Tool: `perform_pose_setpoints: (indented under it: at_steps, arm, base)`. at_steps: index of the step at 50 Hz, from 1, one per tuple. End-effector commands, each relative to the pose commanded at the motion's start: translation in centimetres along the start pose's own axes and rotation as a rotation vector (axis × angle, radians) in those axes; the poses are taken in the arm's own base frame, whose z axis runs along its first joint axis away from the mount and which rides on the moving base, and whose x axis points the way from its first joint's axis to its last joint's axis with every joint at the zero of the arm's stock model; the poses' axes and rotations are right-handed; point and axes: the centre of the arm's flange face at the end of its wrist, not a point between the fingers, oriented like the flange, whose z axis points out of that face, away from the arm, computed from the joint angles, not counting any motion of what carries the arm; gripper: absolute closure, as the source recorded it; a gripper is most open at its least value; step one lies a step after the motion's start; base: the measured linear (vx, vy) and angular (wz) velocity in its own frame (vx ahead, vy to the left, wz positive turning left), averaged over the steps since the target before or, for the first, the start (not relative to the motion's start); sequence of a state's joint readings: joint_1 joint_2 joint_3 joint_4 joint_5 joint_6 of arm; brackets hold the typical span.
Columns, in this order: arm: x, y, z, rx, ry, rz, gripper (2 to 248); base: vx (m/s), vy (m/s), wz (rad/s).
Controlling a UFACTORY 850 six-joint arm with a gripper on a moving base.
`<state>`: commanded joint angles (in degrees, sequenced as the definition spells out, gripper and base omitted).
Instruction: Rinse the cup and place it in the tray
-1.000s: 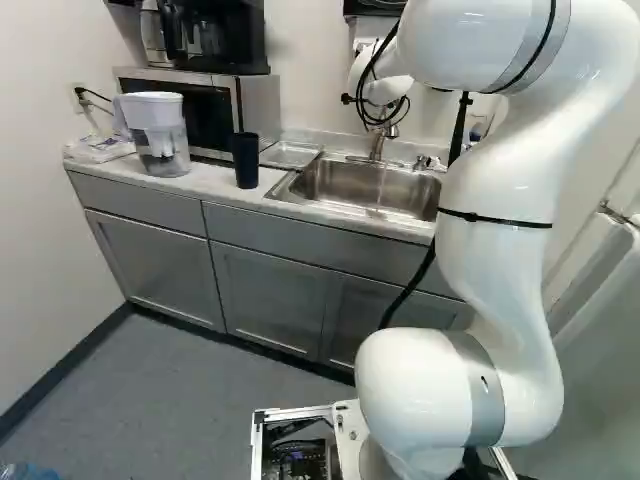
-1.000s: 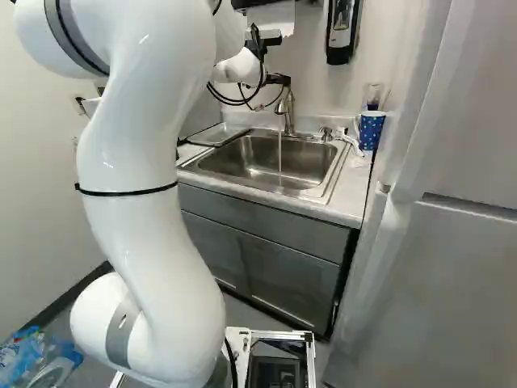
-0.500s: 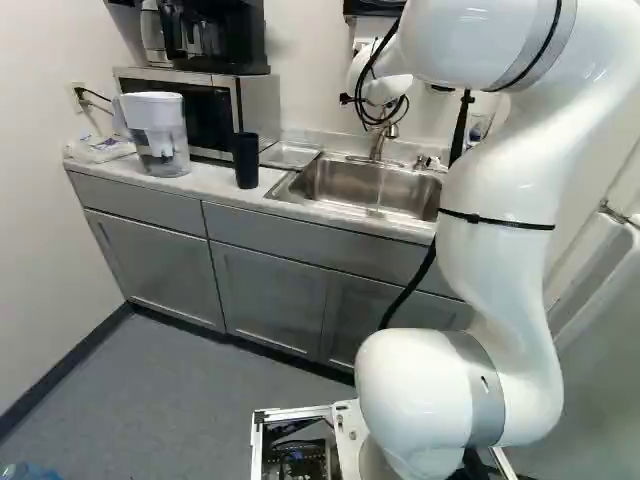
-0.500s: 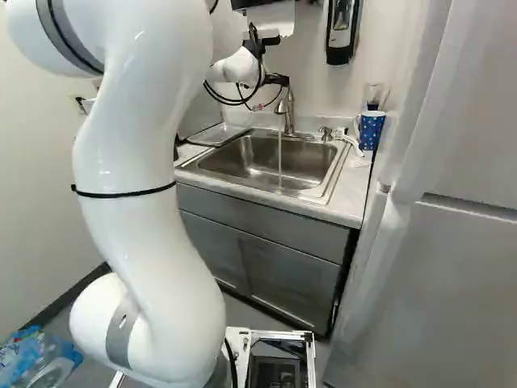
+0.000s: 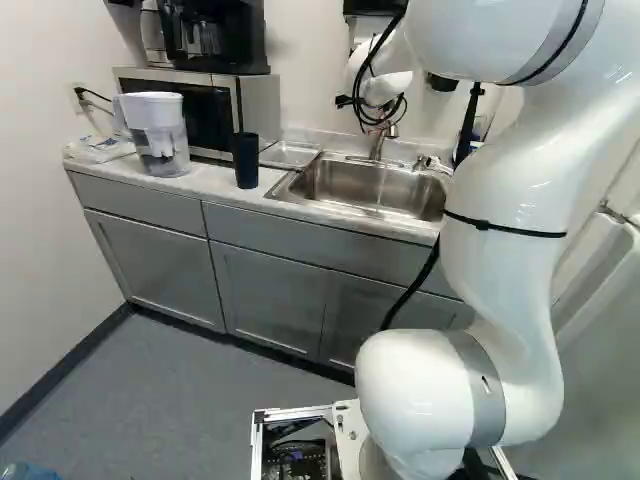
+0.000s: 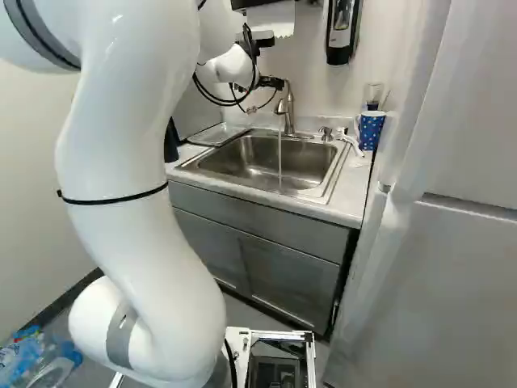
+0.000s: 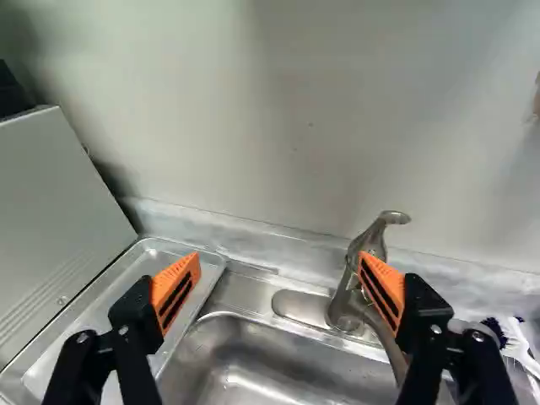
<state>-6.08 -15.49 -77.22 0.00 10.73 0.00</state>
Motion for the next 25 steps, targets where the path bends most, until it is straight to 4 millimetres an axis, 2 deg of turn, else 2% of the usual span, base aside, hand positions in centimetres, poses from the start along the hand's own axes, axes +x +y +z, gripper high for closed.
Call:
perform_pose_setpoints:
  at_steps: [9,25]
  arm:
    - [0.0,-0.2,-1.0,0.003,0.000,-0.001,3]
    - [1.0,-0.2,-3.3,0.002,0.020,-0.001,3]
  base:
    - [0.000,0.000,0.000]
    - [0.000,0.000,0.000]
